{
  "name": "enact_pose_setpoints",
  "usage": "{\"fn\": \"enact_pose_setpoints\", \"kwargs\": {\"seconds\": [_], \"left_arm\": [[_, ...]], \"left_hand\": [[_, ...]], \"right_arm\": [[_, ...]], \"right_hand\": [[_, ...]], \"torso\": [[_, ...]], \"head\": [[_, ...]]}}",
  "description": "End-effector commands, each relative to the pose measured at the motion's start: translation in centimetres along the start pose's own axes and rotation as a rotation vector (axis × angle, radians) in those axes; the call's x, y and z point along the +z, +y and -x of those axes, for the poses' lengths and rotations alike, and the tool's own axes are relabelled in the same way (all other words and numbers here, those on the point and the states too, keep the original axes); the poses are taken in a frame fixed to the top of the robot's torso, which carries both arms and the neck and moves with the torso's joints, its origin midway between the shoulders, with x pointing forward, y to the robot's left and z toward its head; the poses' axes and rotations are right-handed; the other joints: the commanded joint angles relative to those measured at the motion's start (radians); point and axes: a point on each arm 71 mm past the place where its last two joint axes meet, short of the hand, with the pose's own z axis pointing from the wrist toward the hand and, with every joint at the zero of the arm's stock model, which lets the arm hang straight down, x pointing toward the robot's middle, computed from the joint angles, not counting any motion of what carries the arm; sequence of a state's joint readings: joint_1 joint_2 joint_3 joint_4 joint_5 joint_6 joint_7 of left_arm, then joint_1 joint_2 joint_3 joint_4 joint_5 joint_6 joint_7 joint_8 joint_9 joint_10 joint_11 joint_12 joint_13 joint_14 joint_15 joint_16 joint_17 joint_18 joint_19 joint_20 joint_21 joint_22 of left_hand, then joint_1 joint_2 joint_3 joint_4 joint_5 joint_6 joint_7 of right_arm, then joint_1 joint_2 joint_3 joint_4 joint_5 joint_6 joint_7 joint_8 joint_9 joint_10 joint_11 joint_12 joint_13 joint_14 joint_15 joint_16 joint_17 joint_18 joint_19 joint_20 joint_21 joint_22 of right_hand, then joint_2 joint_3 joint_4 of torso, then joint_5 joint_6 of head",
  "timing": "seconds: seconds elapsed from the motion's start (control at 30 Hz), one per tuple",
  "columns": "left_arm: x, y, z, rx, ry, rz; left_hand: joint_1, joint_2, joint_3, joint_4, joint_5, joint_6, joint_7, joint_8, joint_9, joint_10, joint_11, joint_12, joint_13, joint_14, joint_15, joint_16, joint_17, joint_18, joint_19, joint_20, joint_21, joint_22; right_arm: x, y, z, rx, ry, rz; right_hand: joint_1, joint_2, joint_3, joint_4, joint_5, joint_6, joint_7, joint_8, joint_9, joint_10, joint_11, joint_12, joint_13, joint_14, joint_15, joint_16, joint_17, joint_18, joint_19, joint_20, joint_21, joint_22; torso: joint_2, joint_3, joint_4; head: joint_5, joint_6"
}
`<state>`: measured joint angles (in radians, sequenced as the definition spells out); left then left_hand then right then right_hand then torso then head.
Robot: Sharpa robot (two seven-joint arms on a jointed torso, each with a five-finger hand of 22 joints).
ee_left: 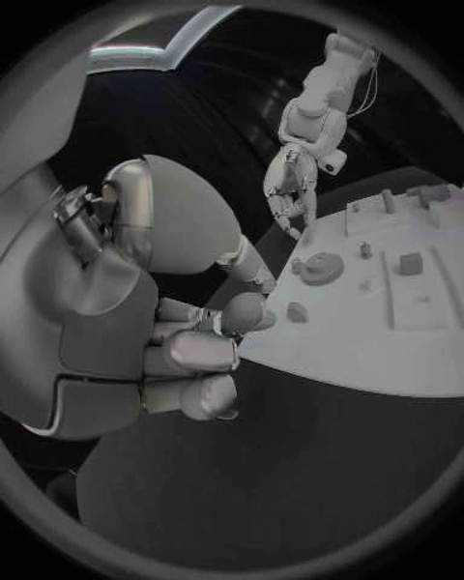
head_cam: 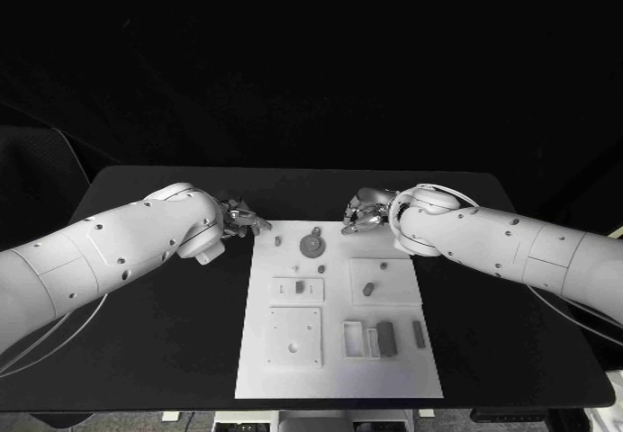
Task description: Assemble the parts on the task board
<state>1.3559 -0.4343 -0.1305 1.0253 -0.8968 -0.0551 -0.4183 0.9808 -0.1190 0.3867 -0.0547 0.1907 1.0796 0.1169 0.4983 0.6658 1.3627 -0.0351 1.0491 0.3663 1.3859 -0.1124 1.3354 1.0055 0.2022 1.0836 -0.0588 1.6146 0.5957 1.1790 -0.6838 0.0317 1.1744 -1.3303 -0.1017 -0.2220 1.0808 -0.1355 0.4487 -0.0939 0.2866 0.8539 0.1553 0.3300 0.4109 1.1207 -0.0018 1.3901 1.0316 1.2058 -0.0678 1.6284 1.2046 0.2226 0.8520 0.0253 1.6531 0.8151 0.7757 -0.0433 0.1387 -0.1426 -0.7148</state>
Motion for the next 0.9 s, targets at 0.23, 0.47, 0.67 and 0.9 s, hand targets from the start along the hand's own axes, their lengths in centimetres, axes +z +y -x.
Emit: {"fn": "enact_pose_setpoints", "kwargs": {"seconds": [0.23,0.47,0.67,0.9], "left_arm": [[0.9,-0.7,1.1,0.021,-0.094,-0.052],[1.6,-1.3,0.3,0.061,-0.043,-0.036],[2.0,-1.5,-0.6,0.085,-0.012,-0.025],[2.1,-1.6,-1.1,0.124,0.029,-0.005]], "left_hand": [[-0.019,-0.012,-0.005,0.002,0.0,-0.008,0.006,-0.024,-0.008,-0.112,0.05,-0.055,-0.02,-0.045,0.013,-0.063,-0.032,0.021,-0.048,0.009,-0.049,-0.031],[-0.068,-0.032,-0.078,-0.017,0.001,-0.057,0.019,-0.068,-0.021,-0.167,0.077,-0.107,-0.028,-0.102,0.036,-0.116,-0.055,-0.004,-0.106,0.015,-0.098,-0.063],[-0.07,-0.018,-0.079,-0.015,0.003,-0.055,0.019,-0.068,-0.021,-0.165,0.077,-0.107,-0.027,-0.101,0.036,-0.117,-0.056,-0.004,-0.106,0.014,-0.099,-0.065],[-0.066,-0.011,-0.077,-0.016,0.004,-0.052,0.018,-0.067,-0.02,-0.163,0.077,-0.107,-0.026,-0.1,0.036,-0.117,-0.056,-0.004,-0.105,0.013,-0.099,-0.066]], "right_arm": [[0.1,0.0,0.0,0.001,-0.001,0.003],[0.1,0.1,0.0,0.002,-0.001,0.003],[0.1,0.2,-0.1,0.003,-0.001,0.006],[0.2,0.3,-0.1,0.003,-0.001,0.008]], "right_hand": [[-0.009,0.0,0.006,0.002,0.003,0.002,0.009,-0.001,-0.002,0.004,-0.002,0.007,-0.002,0.006,-0.006,0.007,0.004,0.018,-0.005,-0.002,0.011,-0.001],[-0.009,0.0,0.007,0.002,0.003,0.002,0.009,-0.001,-0.002,0.004,-0.002,0.007,-0.002,0.006,-0.006,0.007,0.003,0.018,-0.005,-0.002,0.012,-0.001],[-0.009,0.0,0.007,0.002,0.003,0.002,0.009,-0.001,-0.002,0.004,-0.002,0.007,-0.002,0.006,-0.006,0.007,0.003,0.018,-0.004,-0.002,0.012,-0.001],[-0.009,0.0,0.007,0.002,0.003,0.002,0.009,-0.001,-0.002,0.004,-0.002,0.007,-0.002,0.007,-0.006,0.007,0.004,0.018,-0.004,-0.002,0.012,-0.001]], "torso": [[0.002,-0.0003,-0.0013],[0.004,-0.001,-0.003],[0.006,0.0002,-0.0032],[0.001,-0.0006,-0.0007]], "head": [[0.005,0.022],[0.009,0.029],[0.006,0.03],[0.002,0.027]]}}
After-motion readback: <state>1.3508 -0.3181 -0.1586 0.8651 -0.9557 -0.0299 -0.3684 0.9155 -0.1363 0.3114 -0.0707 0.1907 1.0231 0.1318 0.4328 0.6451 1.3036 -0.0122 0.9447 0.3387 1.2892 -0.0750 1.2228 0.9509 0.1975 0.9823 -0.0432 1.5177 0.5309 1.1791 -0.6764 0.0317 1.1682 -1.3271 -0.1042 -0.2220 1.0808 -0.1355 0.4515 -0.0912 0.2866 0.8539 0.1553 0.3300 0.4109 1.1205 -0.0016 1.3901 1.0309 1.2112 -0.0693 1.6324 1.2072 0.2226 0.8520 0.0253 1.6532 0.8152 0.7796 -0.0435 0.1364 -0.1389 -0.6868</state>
